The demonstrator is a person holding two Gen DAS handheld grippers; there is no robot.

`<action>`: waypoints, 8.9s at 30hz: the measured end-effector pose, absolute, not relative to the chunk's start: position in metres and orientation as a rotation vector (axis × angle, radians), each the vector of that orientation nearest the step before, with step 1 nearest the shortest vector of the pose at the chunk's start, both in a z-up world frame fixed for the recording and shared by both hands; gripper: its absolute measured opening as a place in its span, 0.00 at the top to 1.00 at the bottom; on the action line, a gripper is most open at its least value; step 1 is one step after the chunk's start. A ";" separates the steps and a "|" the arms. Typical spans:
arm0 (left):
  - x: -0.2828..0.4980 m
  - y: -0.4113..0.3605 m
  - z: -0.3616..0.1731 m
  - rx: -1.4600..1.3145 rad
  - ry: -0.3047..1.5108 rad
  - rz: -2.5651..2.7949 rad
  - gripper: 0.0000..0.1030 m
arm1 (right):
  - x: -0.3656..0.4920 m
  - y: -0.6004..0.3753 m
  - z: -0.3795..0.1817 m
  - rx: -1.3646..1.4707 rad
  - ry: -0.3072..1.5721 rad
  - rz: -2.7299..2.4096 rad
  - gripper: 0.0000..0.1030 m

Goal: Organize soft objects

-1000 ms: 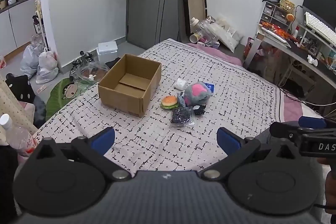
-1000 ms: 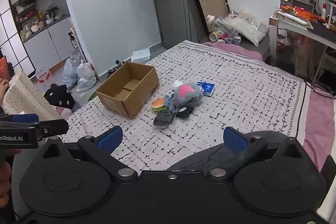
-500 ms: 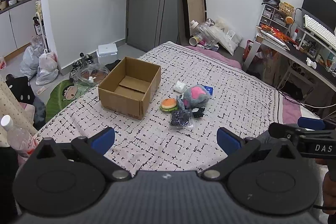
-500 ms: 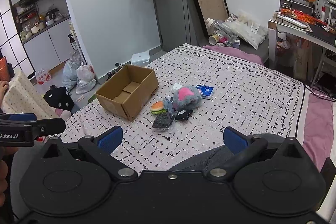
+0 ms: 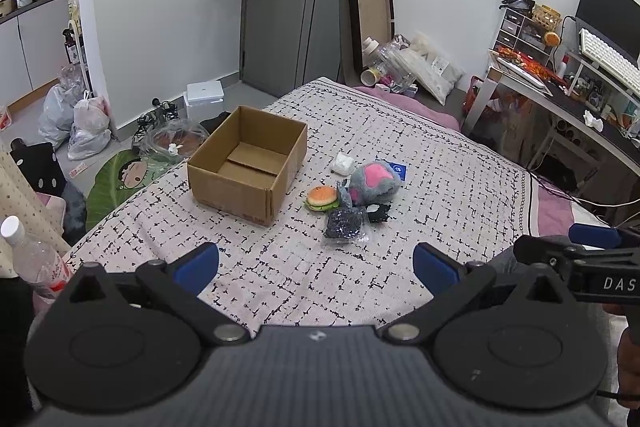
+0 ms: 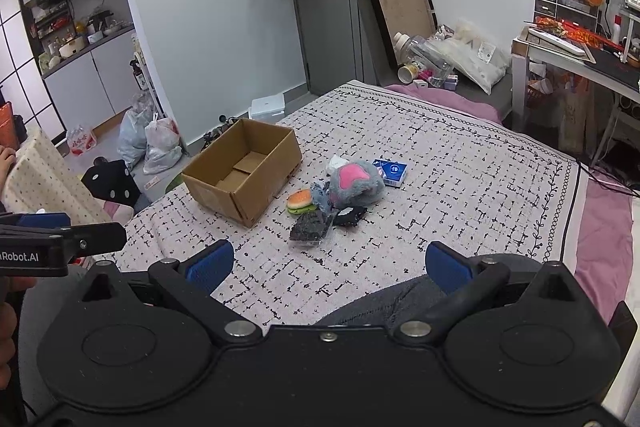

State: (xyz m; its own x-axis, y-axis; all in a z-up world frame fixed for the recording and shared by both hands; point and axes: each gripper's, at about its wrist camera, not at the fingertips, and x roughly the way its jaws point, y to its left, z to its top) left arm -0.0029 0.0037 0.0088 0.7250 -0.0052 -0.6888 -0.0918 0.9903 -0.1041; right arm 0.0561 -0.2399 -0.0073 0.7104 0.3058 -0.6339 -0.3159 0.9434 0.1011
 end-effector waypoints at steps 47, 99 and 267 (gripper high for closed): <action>0.109 -0.027 -0.054 -0.230 0.836 0.015 0.03 | 0.161 -0.300 -0.060 0.097 0.759 0.324 0.01; 0.265 -0.012 -0.229 -0.541 1.191 0.258 0.29 | 0.332 -0.248 -0.224 0.679 1.148 0.222 0.48; 0.254 -0.025 -0.072 -0.274 0.840 0.168 0.04 | 0.305 -0.304 -0.107 0.553 0.754 0.193 0.00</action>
State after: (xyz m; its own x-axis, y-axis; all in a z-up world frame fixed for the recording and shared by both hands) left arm 0.2542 -0.0248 -0.0722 0.6573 0.0387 -0.7526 -0.2534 0.9519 -0.1724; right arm 0.3052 -0.3039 -0.1071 0.7195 0.3580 -0.5952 0.0280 0.8413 0.5399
